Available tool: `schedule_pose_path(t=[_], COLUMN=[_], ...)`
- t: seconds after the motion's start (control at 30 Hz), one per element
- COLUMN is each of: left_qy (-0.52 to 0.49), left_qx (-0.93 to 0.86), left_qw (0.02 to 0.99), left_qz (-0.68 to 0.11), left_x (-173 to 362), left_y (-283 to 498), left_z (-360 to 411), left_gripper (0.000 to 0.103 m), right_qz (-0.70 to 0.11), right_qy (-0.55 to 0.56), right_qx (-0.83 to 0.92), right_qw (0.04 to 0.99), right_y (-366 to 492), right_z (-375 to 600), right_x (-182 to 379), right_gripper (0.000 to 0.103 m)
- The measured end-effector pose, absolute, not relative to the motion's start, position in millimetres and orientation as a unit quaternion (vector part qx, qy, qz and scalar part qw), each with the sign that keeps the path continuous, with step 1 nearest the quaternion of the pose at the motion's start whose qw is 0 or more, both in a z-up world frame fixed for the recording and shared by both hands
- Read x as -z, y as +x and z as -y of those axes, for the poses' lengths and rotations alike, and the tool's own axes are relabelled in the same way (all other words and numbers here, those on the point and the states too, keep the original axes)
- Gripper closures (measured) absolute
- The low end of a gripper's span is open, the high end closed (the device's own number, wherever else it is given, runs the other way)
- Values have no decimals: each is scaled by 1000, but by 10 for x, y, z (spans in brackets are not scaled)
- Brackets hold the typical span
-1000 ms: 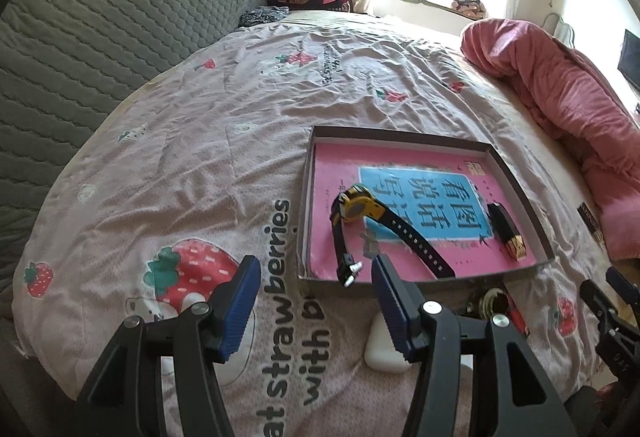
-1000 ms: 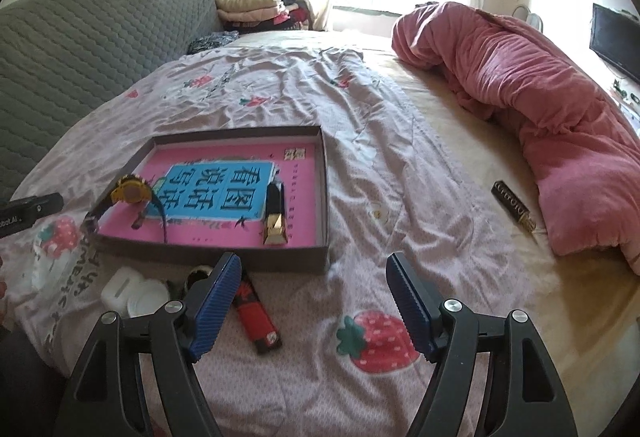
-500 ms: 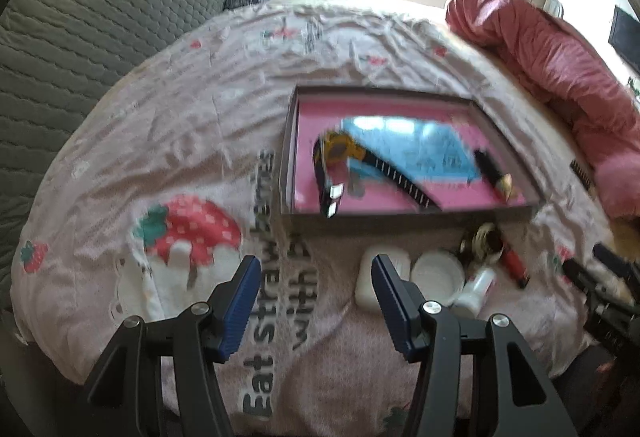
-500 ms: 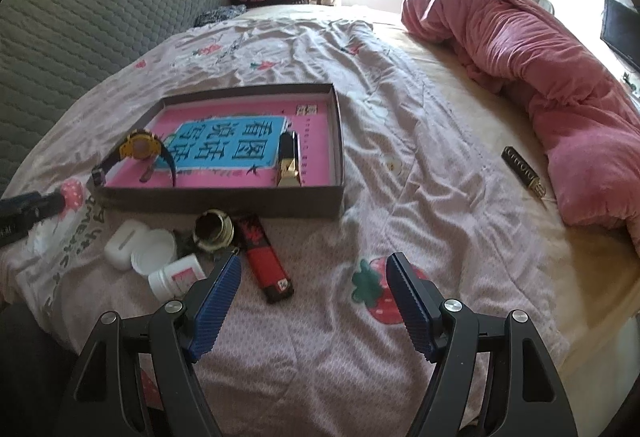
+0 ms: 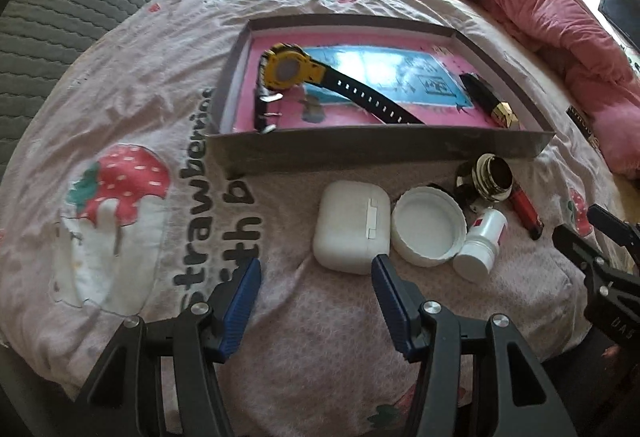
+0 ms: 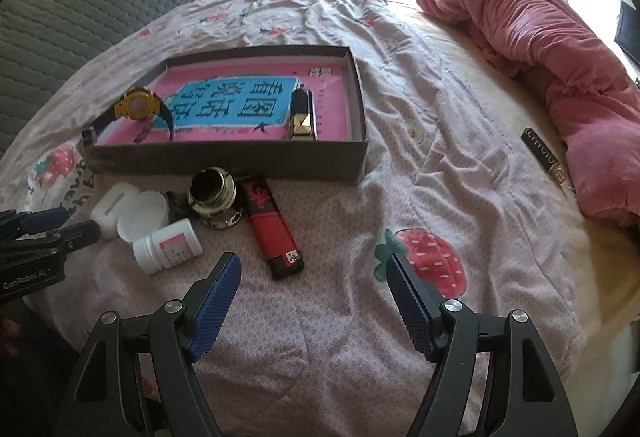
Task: Organize rigid objects
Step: 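Grasp the white earbud case with the left tool while the right tool grasps the red lighter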
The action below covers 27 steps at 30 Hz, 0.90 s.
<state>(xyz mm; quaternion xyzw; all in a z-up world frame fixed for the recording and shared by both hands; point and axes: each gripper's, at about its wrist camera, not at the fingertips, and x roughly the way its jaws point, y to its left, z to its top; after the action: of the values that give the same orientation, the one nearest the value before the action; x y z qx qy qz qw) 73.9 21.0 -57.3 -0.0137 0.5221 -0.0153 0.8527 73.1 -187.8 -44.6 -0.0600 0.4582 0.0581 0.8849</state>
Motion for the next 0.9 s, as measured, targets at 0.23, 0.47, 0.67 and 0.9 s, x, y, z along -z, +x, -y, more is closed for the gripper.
schedule_pose_path(t=[0.23, 0.47, 0.67, 0.9], left_qy=[-27, -37, -56, -64], left_qx=[30, 29, 4, -3], left_qw=[851, 851, 849, 852], left_qz=[-523, -522, -525, -520], left_x=[656, 709, 767, 810], left_y=[876, 1030, 1171, 1257], left_z=[-190, -147, -146, -163], left_gripper=[46, 46, 46, 46], right_qz=[-467, -471, -473, -462], right_qy=[-68, -70, -84, -101], right_qx=[-65, -71, -74, -79], right_qw=[879, 877, 874, 878], right_y=[842, 970, 1082, 1206], right_z=[1802, 1778, 1728, 1657], right_x=[589, 692, 781, 817], right_gripper=[27, 27, 27, 27])
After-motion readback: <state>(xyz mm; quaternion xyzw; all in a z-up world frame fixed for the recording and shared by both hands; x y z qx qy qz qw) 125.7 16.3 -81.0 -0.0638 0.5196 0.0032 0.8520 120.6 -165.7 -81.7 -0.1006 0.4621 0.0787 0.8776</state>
